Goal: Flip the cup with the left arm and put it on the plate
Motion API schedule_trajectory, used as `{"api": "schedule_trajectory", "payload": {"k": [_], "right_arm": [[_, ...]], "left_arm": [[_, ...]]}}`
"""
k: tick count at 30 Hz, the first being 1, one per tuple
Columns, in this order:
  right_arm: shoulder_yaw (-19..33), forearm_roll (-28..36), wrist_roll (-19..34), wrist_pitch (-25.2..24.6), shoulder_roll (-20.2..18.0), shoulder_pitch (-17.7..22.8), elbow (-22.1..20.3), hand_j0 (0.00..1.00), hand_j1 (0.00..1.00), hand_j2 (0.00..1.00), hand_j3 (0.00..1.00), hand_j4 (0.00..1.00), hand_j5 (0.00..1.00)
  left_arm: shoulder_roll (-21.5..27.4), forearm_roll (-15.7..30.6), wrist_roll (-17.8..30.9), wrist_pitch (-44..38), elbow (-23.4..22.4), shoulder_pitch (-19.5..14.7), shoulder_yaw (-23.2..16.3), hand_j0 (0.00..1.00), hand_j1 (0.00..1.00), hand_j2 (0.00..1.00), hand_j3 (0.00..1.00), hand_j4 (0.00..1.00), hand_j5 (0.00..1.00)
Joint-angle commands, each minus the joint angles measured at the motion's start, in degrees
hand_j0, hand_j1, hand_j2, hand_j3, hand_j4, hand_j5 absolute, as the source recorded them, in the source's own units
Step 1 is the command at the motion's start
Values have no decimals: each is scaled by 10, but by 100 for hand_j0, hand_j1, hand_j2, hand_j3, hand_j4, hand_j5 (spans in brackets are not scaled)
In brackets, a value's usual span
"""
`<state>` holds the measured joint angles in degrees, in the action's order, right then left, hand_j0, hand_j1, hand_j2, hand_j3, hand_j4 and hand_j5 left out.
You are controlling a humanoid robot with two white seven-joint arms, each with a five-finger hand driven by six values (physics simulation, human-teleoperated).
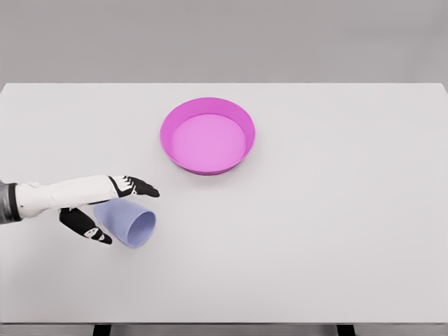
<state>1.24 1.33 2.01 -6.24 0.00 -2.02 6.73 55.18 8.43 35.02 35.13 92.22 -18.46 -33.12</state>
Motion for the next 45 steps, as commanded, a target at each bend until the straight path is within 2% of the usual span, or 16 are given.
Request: {"api": "schedule_trajectory", "payload": {"k": [1,3,13,16,19,21,26,27,30,34,39,45], "right_arm": [[-1,0,0,0,0,0,0,100,100,100,100,100,100],[0,0,0,0,0,0,0,100,100,100,100,100,100],[0,0,0,0,0,0,0,100,100,100,100,100,100],[0,0,0,0,0,0,0,100,100,100,100,100,100],[0,0,0,0,0,0,0,100,100,100,100,100,100],[0,0,0,0,0,0,0,100,100,100,100,100,100],[0,0,0,0,0,0,-1,100,100,100,100,100,100],[-1,0,0,0,0,0,0,100,100,100,100,100,100],[0,0,0,0,0,0,0,100,100,100,100,100,100],[0,0,0,0,0,0,0,100,100,100,100,100,100],[0,0,0,0,0,0,0,100,100,100,100,100,100],[0,0,0,0,0,0,-1,100,100,100,100,100,100]], "left_arm": [[-6,3,0,-1,-7,0,-2,100,100,100,100,100,100],[-16,-15,0,-1,-14,0,-3,100,100,100,100,100,100],[-18,-27,0,-24,-16,4,-5,100,100,100,100,100,100],[-19,-27,0,-30,-16,5,-5,87,87,87,87,87,87],[-24,-29,0,-41,-16,7,-7,84,84,84,84,84,84],[-24,-30,0,-43,-16,8,-7,76,76,76,76,76,76],[-24,-21,0,-46,-13,12,-4,68,68,68,68,68,68],[-24,-11,0,-42,-12,11,1,67,67,67,67,67,67],[-23,72,0,-31,-5,11,2,62,62,62,62,62,62],[-26,116,0,-28,-3,4,4,59,59,59,59,59,59],[-73,193,0,-30,-13,-45,2,58,58,58,58,58,58],[-111,252,0,-38,-28,-56,0,54,54,54,54,54,54]]}}
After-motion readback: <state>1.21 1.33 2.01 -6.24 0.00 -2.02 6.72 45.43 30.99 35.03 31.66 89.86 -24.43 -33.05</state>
